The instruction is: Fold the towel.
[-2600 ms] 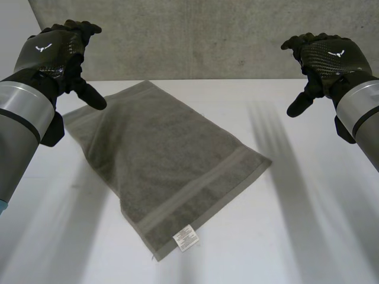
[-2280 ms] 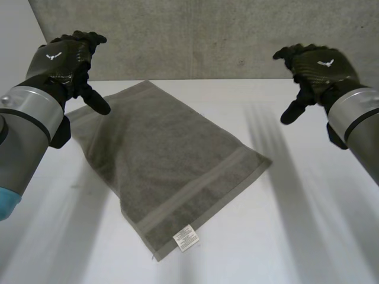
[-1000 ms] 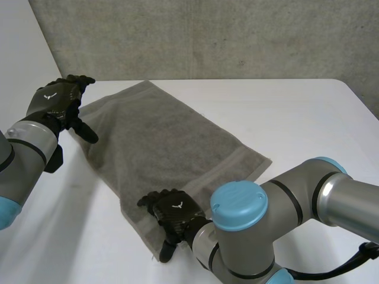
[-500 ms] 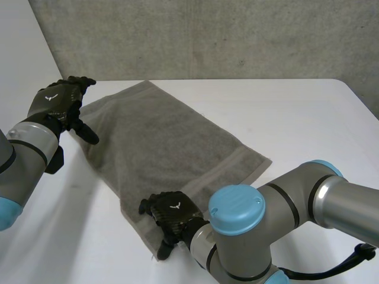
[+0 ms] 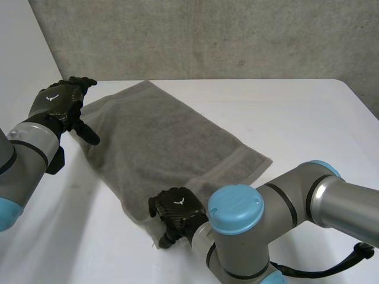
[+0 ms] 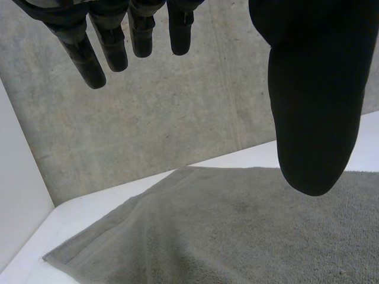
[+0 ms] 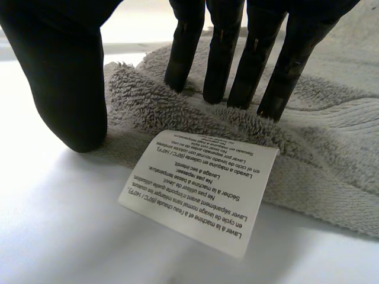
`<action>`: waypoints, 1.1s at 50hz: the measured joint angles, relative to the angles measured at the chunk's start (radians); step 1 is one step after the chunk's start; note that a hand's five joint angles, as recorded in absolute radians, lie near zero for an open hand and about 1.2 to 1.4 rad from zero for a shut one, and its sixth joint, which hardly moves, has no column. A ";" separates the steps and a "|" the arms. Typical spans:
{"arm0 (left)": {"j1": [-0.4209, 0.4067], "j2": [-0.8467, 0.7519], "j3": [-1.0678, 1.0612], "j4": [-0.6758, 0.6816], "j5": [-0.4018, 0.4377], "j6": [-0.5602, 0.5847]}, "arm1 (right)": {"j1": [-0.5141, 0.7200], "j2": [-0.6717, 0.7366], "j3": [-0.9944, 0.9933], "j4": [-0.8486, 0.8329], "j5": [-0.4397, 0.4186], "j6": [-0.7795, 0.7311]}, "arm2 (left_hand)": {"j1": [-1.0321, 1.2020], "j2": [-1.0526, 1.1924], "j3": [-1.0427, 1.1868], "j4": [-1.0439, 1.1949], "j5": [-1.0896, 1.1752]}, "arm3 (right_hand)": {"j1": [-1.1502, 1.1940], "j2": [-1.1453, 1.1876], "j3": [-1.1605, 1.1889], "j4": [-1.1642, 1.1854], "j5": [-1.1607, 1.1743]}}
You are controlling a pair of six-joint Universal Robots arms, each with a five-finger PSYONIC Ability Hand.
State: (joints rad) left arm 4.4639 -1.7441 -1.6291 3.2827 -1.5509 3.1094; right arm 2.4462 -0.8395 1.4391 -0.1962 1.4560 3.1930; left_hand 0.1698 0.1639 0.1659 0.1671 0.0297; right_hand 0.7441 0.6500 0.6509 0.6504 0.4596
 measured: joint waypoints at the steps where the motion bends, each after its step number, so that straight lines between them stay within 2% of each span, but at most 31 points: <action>1: 0.000 0.000 0.000 0.000 0.000 0.000 | -0.001 -0.003 -0.001 0.001 0.003 -0.006 | 0.000 0.000 0.000 0.000 0.000 | 0.004 0.003 0.004 0.004 0.007; 15: -0.001 0.001 0.000 0.000 0.000 0.000 | -0.012 -0.015 -0.010 0.001 0.004 -0.022 | 0.000 0.000 0.000 0.000 0.000 | 0.047 0.040 0.042 0.039 0.045; 33: -0.002 0.001 -0.002 0.000 0.001 0.001 | -0.045 -0.014 -0.017 0.001 0.001 -0.051 | 0.000 0.000 0.000 0.000 0.000 | 0.357 0.311 0.312 0.307 0.312; 34: -0.003 0.001 -0.003 0.000 0.001 0.001 | -0.045 -0.016 -0.016 0.001 0.001 -0.051 | 0.000 0.000 0.000 0.000 0.000 | 0.457 0.400 0.400 0.398 0.400; 36: -0.003 0.002 -0.004 0.000 0.002 0.001 | -0.045 -0.017 -0.016 0.001 0.001 -0.051 | 0.000 0.000 0.000 0.000 0.000 | 0.493 0.429 0.428 0.430 0.433; 46: -0.003 0.003 -0.008 0.000 0.002 0.002 | -0.050 -0.027 -0.017 0.001 -0.004 -0.052 | 0.000 0.000 0.000 0.000 0.000 | 0.624 0.547 0.544 0.549 0.553; 55: -0.004 0.004 -0.008 0.000 0.002 0.002 | -0.103 -0.074 -0.005 0.011 -0.022 -0.069 | 0.000 0.000 0.000 0.000 0.000 | 0.638 0.560 0.558 0.564 0.567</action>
State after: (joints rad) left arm 4.4595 -1.7404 -1.6367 3.2827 -1.5484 3.1115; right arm 2.3429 -0.9131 1.4345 -0.1853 1.4339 3.1242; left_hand 0.1698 0.1640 0.1659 0.1671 0.0297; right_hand 1.3823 1.2098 1.2088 1.2146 1.0264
